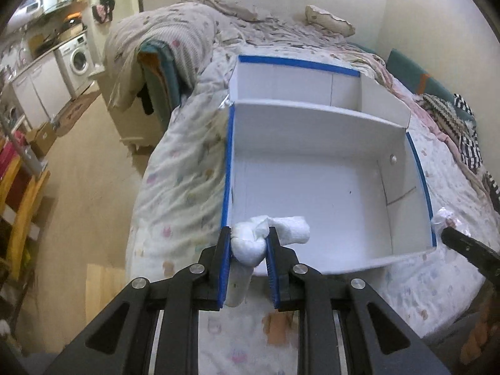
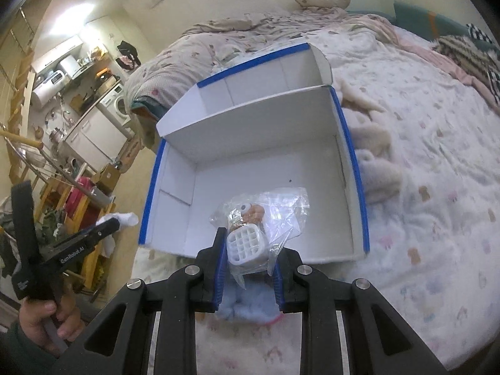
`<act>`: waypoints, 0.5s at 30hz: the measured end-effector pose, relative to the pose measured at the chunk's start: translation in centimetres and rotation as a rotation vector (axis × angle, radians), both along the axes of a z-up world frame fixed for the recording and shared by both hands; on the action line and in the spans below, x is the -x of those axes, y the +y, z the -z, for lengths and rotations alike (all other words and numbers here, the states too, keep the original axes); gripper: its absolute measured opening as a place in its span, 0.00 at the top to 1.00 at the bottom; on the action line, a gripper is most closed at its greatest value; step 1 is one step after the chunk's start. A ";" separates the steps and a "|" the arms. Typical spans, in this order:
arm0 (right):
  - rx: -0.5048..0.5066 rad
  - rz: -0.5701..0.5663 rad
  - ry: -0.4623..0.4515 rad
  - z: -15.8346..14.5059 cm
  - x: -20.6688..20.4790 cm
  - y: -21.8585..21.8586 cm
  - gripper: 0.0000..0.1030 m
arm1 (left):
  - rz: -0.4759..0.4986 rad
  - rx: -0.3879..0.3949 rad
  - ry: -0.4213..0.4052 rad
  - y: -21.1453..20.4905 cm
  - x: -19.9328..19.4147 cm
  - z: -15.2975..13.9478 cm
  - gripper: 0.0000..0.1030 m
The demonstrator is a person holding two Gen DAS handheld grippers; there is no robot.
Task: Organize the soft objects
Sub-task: 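Carry the cotton and bag over the box with both tools and release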
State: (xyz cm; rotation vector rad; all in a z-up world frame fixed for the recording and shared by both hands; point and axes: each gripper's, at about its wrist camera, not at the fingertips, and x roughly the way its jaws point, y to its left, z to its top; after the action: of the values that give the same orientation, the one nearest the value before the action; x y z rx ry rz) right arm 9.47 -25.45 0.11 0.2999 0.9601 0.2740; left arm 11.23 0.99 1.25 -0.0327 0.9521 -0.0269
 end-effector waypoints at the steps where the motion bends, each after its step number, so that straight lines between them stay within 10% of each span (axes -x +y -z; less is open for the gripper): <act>1: 0.001 0.001 0.001 0.2 -0.5 0.1 0.74 | 0.005 -0.007 -0.002 -0.3 -0.6 0.0 0.82; 15: 0.012 0.051 0.047 4.7 -6.9 -0.4 0.74 | 0.064 -0.055 0.007 -4.8 -7.3 4.8 0.82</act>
State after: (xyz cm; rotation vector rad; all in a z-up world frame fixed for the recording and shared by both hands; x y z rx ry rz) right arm 16.34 -25.81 -4.61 0.3212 0.9987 0.2150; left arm 18.57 -3.79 -3.55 0.0484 0.9604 -0.0594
